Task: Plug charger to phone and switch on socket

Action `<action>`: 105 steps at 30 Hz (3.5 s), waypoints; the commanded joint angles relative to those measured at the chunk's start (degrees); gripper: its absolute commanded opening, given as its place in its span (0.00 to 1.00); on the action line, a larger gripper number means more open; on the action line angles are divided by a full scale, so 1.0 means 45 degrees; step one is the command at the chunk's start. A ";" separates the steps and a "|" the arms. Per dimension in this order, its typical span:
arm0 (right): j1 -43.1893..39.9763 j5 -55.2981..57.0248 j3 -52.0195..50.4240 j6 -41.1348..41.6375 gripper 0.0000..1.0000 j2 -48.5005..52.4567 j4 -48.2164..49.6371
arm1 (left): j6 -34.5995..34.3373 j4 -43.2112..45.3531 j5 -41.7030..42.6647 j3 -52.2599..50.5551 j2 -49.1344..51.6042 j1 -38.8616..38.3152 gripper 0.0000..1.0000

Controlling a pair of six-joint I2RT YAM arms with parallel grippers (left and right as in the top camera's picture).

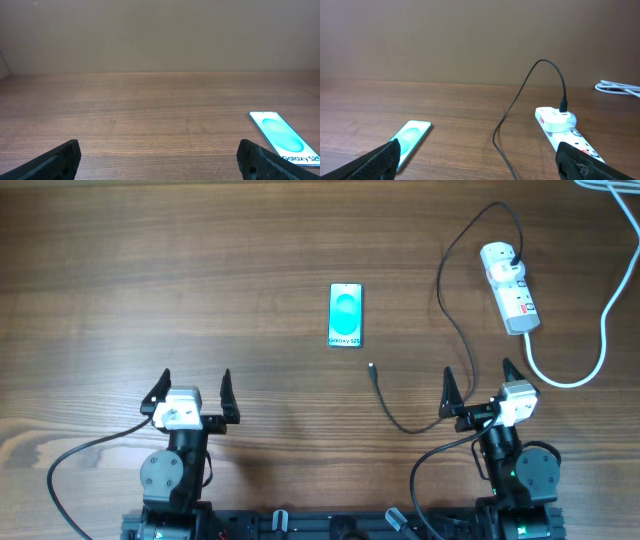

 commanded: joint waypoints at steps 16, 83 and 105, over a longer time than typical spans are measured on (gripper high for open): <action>0.0058 0.0131 -0.0010 0.0083 1.00 0.0000 0.0019 | 0.0204 0.0015 0.0019 -0.0087 -0.0092 -0.0058 1.00; 0.0058 0.0131 -0.0010 0.0078 1.00 0.0000 0.0015 | -1.2526 1.3814 0.5814 0.0199 -0.0087 -0.0058 1.00; 0.0058 0.0131 -0.0010 0.0078 1.00 0.0000 0.0019 | -1.1094 0.9136 1.1434 0.6431 0.8811 -0.0063 1.00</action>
